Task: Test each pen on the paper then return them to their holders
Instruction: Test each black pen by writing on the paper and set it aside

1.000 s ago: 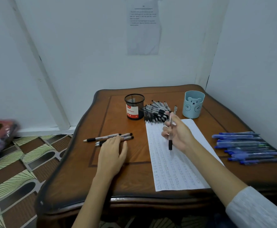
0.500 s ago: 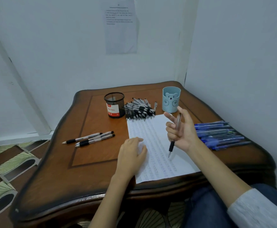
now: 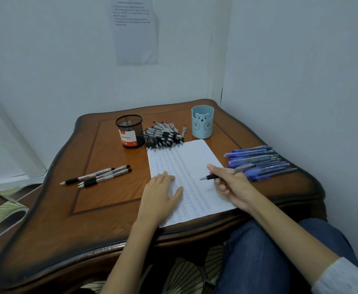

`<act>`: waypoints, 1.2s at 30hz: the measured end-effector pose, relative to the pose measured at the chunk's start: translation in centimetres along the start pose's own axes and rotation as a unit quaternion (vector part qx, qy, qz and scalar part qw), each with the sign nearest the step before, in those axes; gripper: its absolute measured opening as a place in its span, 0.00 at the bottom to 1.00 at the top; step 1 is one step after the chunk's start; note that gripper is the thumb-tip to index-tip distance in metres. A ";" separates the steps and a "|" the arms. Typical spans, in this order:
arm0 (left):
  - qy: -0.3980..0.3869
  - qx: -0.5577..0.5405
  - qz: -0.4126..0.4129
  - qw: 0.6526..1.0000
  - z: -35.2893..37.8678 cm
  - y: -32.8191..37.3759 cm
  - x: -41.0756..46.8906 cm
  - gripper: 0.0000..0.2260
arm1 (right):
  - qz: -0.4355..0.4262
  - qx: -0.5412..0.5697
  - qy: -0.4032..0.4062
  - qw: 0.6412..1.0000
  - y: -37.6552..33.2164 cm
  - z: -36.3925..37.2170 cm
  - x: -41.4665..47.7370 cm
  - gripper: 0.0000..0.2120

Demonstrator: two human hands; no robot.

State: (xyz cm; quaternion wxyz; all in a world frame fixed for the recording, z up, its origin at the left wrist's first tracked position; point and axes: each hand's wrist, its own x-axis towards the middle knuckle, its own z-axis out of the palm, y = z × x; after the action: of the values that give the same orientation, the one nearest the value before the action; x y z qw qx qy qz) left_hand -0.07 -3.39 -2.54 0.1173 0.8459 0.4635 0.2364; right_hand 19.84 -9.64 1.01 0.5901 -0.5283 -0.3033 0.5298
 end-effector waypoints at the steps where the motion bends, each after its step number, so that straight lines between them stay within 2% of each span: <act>1: -0.001 0.000 0.000 1.000 0.0 0.0 0.0 0.21 | -0.027 -0.039 0.006 0.999 0.2 0.0 -0.2 0.15; 3: -0.002 0.000 -0.002 1.000 0.0 -0.1 0.0 0.21 | -0.065 -0.094 0.004 0.993 0.6 0.1 -0.6 0.18; 7: -0.002 0.001 -0.004 1.000 0.1 -0.2 0.0 0.21 | -0.102 -0.119 -0.013 0.988 1.2 0.2 -1.4 0.18; 11: 0.003 -0.004 -0.003 1.000 0.2 -0.1 0.0 0.20 | -0.143 -0.241 0.031 0.960 2.1 0.3 -1.4 0.23; 14: -0.001 -0.002 -0.005 1.000 0.1 -0.1 -0.1 0.20 | -0.185 -0.286 0.044 0.939 2.7 0.3 -1.2 0.23; 18: -0.003 -0.005 -0.010 1.000 0.2 -0.1 -0.1 0.20 | -0.187 -0.286 0.044 0.939 2.9 0.1 -1.1 0.18; 22: -0.006 -0.006 -0.012 1.000 0.2 -0.1 0.0 0.20 | -0.199 -0.297 0.034 0.933 3.1 0.2 -1.1 0.21; 36: -0.010 -0.004 -0.017 1.000 0.2 -0.1 0.0 0.20 | -0.194 -0.293 0.012 0.936 2.9 -0.1 -1.0 0.20</act>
State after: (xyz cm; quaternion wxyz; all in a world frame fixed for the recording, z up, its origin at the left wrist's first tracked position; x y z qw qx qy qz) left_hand -0.06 -3.29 -2.80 0.1297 0.8398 0.4754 0.2279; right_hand 18.74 -10.98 -1.57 0.5039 -0.6149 -0.5348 0.2863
